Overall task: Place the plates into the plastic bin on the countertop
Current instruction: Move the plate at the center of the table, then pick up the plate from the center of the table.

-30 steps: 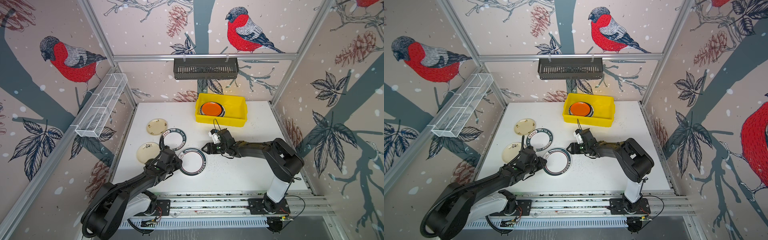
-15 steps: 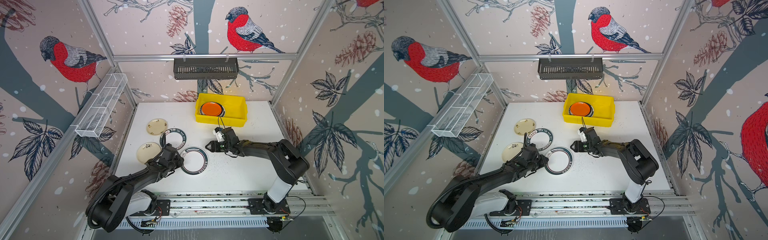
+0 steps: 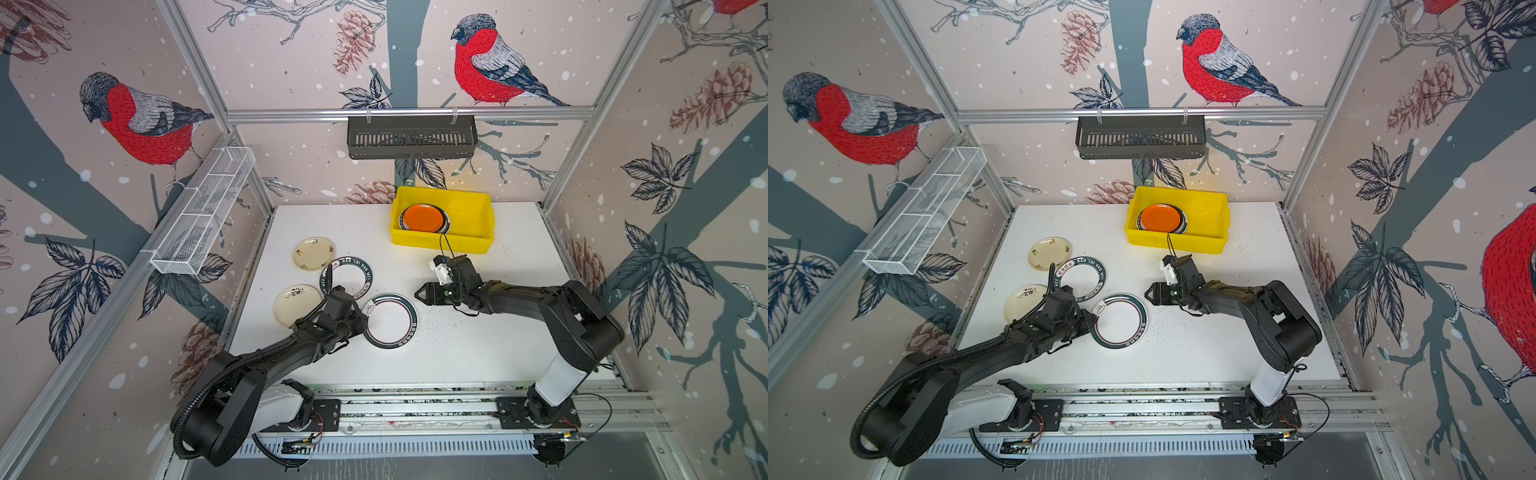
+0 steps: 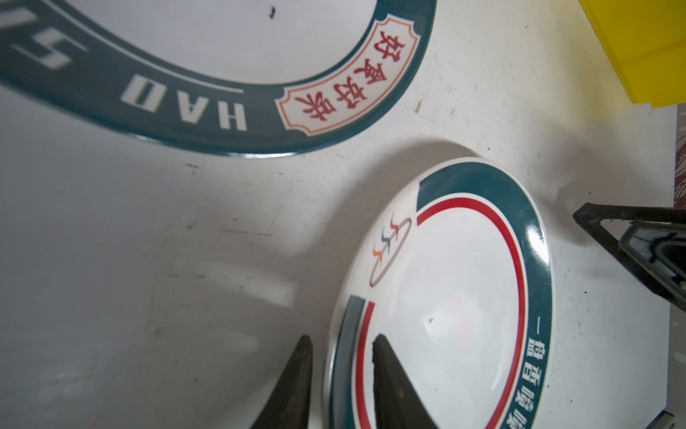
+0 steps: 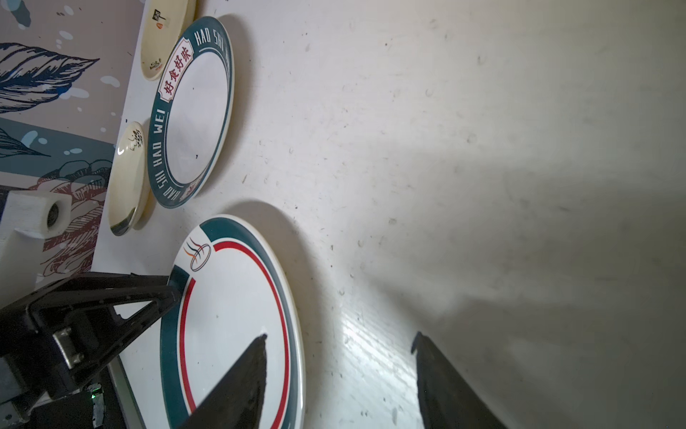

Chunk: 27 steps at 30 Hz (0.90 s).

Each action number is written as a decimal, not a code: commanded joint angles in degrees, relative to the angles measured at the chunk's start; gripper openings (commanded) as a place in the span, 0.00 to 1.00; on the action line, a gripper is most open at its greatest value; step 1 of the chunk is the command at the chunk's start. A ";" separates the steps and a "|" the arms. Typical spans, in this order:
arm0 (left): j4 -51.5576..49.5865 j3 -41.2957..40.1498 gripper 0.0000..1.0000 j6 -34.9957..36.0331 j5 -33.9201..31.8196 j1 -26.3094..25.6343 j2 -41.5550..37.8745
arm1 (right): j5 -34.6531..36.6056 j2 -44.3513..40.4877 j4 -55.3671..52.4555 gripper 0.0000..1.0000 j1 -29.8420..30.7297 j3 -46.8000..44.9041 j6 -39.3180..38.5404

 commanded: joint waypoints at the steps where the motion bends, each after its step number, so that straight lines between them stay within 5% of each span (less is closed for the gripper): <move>1: 0.22 0.21 0.30 0.97 0.43 0.04 -0.10 | -1.12 -0.96 0.48 0.65 0.33 -0.98 -0.35; 16: -0.98 -0.44 0.30 2.32 0.46 0.04 -3.66 | -3.95 1.35 1.91 0.67 5.91 -2.34 0.07; 17: -1.05 -0.66 0.45 2.32 0.23 0.04 -3.95 | -4.01 1.65 1.61 0.65 6.21 -2.07 0.02; 27: 0.84 -2.60 0.43 2.26 1.01 0.04 -3.33 | -3.58 2.77 1.10 0.63 7.35 -1.60 0.85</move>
